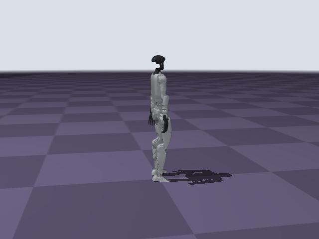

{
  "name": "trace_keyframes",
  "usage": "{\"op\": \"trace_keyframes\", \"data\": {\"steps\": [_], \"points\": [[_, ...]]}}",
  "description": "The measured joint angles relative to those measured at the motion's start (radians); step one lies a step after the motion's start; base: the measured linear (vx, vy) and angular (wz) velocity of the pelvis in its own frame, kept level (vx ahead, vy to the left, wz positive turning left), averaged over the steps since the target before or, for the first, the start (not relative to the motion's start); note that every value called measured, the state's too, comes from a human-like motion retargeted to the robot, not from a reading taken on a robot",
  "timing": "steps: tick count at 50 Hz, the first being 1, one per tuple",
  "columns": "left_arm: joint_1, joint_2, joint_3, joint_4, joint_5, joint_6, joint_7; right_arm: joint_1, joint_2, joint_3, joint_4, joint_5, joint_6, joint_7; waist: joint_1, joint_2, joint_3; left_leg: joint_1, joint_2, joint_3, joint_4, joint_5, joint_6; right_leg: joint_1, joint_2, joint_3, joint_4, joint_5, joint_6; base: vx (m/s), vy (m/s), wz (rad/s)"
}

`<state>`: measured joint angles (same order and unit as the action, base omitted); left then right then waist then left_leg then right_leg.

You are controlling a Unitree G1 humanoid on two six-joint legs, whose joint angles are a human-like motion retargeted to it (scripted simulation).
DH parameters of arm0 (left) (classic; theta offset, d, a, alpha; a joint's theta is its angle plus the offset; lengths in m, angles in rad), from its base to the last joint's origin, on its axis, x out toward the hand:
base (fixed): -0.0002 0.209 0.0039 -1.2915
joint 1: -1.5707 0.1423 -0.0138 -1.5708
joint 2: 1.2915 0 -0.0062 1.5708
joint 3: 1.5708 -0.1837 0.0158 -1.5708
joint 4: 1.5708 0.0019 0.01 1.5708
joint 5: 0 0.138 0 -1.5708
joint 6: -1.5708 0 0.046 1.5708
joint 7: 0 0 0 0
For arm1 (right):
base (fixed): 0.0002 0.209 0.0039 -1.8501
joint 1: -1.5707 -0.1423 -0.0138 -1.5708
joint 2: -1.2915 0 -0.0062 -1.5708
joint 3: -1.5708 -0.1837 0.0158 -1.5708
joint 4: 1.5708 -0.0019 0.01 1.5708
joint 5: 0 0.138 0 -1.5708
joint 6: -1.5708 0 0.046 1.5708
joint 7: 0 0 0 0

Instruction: Upper body actions

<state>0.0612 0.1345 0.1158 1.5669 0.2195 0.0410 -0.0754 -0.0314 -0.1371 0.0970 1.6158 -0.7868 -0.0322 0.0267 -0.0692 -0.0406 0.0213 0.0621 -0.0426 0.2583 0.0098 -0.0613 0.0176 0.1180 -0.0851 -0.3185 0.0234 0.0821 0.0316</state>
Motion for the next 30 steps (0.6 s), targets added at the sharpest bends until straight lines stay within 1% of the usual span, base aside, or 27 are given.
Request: {"op": "trace_keyframes", "data": {"steps": [30], "points": [[0.005,-0.003,0.003,0.000,0.000,-0.002,-0.004,0.005,0.001,-0.001,0.000,0.001,0.002,-0.001,-0.004,0.001,0.002,-0.001,0.000,0.001,0.001,0.000,0.001,-0.001,0.000,0.001,0.000,0.001,-0.001,0.00,0.00,0.00]]}}
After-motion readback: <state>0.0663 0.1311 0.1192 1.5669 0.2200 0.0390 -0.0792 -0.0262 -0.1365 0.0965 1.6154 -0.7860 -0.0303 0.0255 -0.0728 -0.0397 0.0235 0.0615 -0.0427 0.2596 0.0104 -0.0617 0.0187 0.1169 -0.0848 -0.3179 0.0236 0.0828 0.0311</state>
